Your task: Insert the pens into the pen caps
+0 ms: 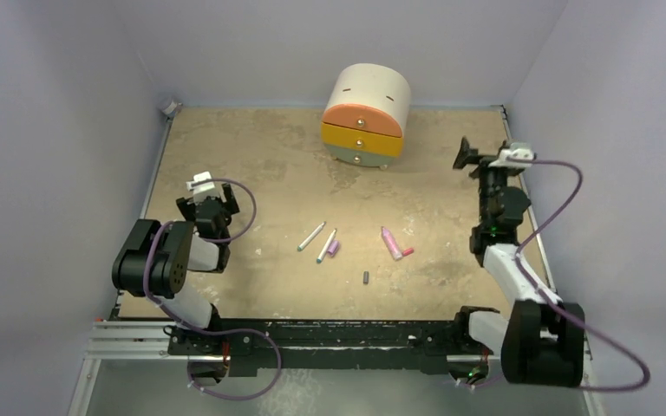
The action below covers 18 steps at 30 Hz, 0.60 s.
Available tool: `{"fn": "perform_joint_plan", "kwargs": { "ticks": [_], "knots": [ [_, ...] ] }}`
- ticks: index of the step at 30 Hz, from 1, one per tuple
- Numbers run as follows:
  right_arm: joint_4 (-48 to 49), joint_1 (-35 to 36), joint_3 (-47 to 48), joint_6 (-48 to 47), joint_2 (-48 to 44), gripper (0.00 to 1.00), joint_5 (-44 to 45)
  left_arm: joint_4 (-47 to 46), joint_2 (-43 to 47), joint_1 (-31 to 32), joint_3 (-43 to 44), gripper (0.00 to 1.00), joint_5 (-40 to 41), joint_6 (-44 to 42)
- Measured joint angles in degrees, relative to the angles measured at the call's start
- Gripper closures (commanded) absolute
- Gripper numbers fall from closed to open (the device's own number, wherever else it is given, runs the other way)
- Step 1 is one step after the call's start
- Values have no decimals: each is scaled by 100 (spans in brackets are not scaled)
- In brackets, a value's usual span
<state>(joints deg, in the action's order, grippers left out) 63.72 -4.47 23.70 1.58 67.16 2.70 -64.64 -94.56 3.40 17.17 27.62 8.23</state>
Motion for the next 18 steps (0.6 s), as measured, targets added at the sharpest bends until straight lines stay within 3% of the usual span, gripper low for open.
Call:
{"fn": "perform_joint_plan", "kwargs": {
  "ticks": [6, 11, 16, 17, 18],
  "knots": [
    [-1753, 9, 1980, 1460, -931, 0, -726, 472, 1373, 2, -249, 11, 184, 37],
    [-2817, -83, 1880, 2973, -1169, 0, -1550, 1283, 3268, 11, -332, 11, 448, 708],
    [-3652, -254, 1849, 3657, -509, 0, -2402, 2017, 4747, 15, -50, 11, 4, 1596],
    [-3580, -258, 1709, 3794, -463, 4, -2555, 2090, 4898, 24, 9, 11, -2, 2046],
    [-3399, -258, 1508, 3971, -481, 20, -2704, 2208, 4999, 31, 52, 11, 46, 2448]
  ]
}}
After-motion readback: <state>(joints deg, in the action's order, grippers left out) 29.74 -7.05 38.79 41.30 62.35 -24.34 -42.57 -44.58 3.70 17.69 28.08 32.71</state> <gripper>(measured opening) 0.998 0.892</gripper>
